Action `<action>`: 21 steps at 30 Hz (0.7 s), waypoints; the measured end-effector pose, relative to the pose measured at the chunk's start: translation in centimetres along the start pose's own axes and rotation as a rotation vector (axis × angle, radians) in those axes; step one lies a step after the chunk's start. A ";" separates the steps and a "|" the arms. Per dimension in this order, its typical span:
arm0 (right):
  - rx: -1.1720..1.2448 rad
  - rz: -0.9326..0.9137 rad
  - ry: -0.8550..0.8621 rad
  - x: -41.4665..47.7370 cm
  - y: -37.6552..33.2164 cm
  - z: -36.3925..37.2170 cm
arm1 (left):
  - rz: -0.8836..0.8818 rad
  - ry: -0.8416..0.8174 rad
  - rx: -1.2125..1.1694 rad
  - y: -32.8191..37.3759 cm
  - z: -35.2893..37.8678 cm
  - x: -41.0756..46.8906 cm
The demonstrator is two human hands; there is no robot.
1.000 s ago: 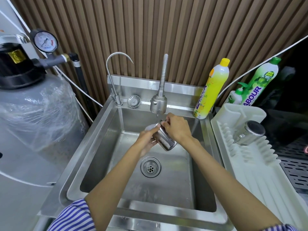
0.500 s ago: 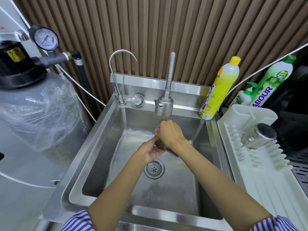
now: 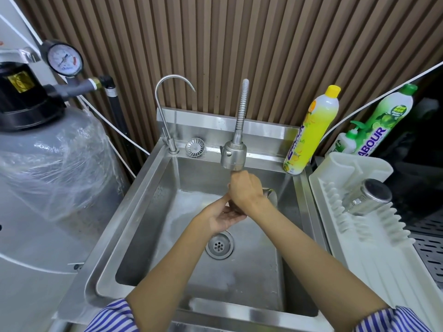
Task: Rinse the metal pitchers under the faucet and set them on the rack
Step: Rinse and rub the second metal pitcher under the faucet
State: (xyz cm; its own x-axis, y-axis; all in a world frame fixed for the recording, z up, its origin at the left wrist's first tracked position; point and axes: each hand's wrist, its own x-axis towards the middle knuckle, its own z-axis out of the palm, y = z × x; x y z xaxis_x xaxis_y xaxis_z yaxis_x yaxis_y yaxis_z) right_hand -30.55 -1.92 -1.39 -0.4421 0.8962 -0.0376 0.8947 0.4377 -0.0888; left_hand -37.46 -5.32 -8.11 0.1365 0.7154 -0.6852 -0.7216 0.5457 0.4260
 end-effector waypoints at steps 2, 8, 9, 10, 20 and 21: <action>0.031 0.012 0.004 -0.2 0.3 -0.3 | -0.007 -0.001 -0.021 0.0 0.0 -0.1; 0.040 0.023 0.038 -0.8 0.7 -1.2 | -0.069 -0.061 -0.037 -0.3 0.0 -0.9; 0.035 0.020 0.049 -0.8 0.8 -1.4 | -0.082 -0.077 -0.028 -0.6 0.1 -0.9; 0.046 0.021 0.054 -0.9 1.1 -1.5 | -0.089 -0.084 -0.010 -0.8 0.2 -0.8; 0.693 0.221 0.033 -2.3 5.8 0.7 | 0.390 0.083 0.380 -0.6 0.2 -0.8; 0.777 0.248 0.054 -2.5 6.1 1.3 | 0.464 0.118 0.405 -0.4 0.3 -0.9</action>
State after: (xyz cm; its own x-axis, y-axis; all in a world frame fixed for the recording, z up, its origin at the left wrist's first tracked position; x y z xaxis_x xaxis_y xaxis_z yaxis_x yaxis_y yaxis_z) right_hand -24.05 -1.62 -3.10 -0.2157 0.9712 -0.1007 0.6579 0.0684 -0.7500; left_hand -37.08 -6.03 -7.48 -0.2219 0.8773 -0.4257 -0.3697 0.3282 0.8692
